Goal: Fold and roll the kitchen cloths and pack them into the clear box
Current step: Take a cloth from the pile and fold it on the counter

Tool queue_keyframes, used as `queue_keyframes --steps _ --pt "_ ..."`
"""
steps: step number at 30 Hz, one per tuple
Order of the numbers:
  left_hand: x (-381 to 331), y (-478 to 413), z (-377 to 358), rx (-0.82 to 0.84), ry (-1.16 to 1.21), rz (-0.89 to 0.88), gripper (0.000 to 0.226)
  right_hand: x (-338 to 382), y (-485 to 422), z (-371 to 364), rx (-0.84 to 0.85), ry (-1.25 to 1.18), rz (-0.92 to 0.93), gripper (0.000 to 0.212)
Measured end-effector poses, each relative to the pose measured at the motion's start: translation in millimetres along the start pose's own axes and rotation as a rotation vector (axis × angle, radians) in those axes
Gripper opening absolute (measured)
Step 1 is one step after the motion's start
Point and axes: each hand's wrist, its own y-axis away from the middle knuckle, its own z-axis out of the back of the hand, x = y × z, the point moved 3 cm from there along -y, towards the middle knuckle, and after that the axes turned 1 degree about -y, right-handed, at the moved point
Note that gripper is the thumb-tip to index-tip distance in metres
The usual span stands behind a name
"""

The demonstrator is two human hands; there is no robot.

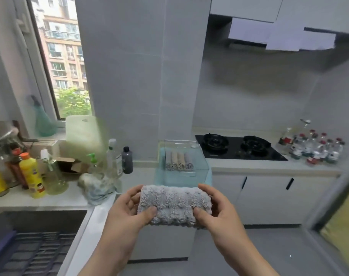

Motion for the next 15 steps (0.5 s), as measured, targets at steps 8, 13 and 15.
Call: queue_keyframes --steps 8,13,15 --pt "8 -129 27 0.170 0.035 0.126 0.079 -18 -109 -34 -0.127 0.024 0.011 0.048" --pt "27 -182 30 0.193 0.002 0.174 0.046 -40 -155 -39 -0.166 0.001 -0.011 0.048" --pt "37 -199 26 0.204 0.009 0.220 0.037 -47 -173 -37 -0.166 -0.009 -0.023 0.048"
